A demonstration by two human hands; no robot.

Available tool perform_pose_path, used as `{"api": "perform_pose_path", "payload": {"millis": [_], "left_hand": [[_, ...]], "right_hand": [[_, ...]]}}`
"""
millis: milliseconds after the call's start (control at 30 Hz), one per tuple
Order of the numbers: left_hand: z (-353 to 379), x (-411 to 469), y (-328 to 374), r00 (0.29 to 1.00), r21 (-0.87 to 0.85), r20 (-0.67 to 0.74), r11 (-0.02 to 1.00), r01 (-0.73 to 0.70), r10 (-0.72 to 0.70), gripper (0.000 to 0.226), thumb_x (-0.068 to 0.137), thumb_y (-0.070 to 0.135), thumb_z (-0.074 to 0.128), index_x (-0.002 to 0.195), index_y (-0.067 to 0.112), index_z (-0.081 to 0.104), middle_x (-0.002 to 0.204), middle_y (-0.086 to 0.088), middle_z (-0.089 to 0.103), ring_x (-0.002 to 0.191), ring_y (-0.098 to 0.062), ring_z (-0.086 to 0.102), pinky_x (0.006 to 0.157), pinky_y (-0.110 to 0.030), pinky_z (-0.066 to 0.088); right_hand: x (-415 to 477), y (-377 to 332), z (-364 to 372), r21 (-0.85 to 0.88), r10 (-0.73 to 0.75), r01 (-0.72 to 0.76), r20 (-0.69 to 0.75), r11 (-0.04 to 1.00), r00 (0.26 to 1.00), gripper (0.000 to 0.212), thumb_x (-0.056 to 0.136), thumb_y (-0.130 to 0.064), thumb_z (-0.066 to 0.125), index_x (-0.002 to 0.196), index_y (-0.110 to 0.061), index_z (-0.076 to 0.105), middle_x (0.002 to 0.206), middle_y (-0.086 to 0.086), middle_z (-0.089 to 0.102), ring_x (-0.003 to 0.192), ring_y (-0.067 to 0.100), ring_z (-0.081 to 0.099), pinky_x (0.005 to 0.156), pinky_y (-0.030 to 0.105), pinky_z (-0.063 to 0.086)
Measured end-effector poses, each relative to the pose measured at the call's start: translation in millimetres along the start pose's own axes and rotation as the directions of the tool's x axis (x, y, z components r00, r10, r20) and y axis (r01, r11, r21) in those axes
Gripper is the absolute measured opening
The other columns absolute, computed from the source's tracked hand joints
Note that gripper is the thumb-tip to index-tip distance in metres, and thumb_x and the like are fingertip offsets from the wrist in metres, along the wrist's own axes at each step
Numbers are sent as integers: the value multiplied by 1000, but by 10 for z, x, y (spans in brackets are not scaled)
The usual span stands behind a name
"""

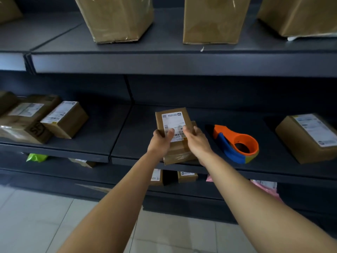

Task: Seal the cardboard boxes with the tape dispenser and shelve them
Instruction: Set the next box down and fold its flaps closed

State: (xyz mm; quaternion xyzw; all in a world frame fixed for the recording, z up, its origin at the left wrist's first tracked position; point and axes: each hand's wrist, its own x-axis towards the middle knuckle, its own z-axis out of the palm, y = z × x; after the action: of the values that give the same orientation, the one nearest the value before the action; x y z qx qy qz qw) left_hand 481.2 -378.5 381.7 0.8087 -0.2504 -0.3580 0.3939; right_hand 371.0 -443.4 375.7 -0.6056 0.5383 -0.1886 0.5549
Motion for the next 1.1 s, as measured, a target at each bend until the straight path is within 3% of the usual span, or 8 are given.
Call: {"api": "perform_pose_path", "payload": {"millis": [133, 267, 467, 567, 700, 833, 967, 1100], "left_hand": [[-5, -5, 36, 999, 67, -40, 998, 6, -3, 59, 92, 47, 54, 133, 9, 35, 119, -6, 61, 101, -25, 63, 87, -43, 53], [4, 2, 51, 999, 93, -41, 995, 23, -19, 59, 91, 39, 60, 133, 10, 30, 121, -7, 58, 104, -28, 62, 87, -45, 54], [6, 42, 70, 993, -150, 25, 981, 120, -117, 75, 86, 24, 68, 138, 22, 12, 116, -7, 57, 101, -31, 62, 66, -55, 58], [-29, 51, 82, 984, -219, 112, 963, 159, -137, 85, 87, 20, 68, 141, 26, 2, 98, 3, 56, 85, -22, 62, 60, -44, 58], [-107, 99, 101, 973, -31, 146, 982, 185, -179, 97, 82, 39, 72, 144, 18, 1, 106, -8, 60, 89, -31, 64, 55, -35, 56], [-230, 110, 171, 999, 444, -19, 895, 37, -32, 113, 70, 58, 74, 147, 7, 9, 140, -13, 28, 127, -33, 40, 99, -40, 43], [-334, 210, 230, 974, 548, 84, 806, -223, 212, 124, 67, 47, 81, 152, 27, -7, 158, -5, -18, 145, -36, -14, 118, -50, 9], [-362, 319, 236, 934, 459, 151, 814, -356, 323, 94, 69, 36, 82, 144, 32, 27, 155, 0, -3, 143, -33, 5, 111, -55, 28]], "right_hand": [[29, -4, -87, -21, -38, 38, 11, 999, 999, 52, 97, -51, 40, 138, -19, 44, 121, 0, 53, 111, 19, 51, 86, 29, 36], [86, -22, -92, -71, -35, 36, 19, 997, 999, 57, 94, -57, 38, 135, -18, 49, 130, 1, 56, 114, 21, 54, 93, 33, 42], [114, -129, -129, -88, -25, 23, -27, 996, 999, 52, 93, -56, 41, 118, -15, 62, 116, 3, 63, 105, 22, 58, 91, 35, 46], [124, -263, -174, -150, -88, 75, -82, 986, 993, 40, 98, -42, 41, 120, -16, 62, 119, 7, 65, 110, 24, 60, 95, 37, 47], [117, -422, -191, -257, -215, 192, -66, 947, 974, 35, 101, -24, 40, 128, -12, 59, 134, 6, 57, 123, 20, 52, 100, 27, 39], [126, -433, -121, -264, -244, 223, -49, 938, 969, 33, 101, -20, 40, 127, -17, 61, 135, 4, 56, 122, 20, 51, 104, 31, 41], [135, -445, -62, -299, -229, 207, -41, 932, 973, 32, 100, -24, 40, 123, -26, 62, 128, 3, 58, 112, 20, 56, 96, 34, 48], [132, -455, -61, -345, -228, 200, -41, 917, 973, 32, 99, -25, 41, 122, -29, 63, 126, 3, 60, 111, 21, 57, 96, 39, 49]]}}
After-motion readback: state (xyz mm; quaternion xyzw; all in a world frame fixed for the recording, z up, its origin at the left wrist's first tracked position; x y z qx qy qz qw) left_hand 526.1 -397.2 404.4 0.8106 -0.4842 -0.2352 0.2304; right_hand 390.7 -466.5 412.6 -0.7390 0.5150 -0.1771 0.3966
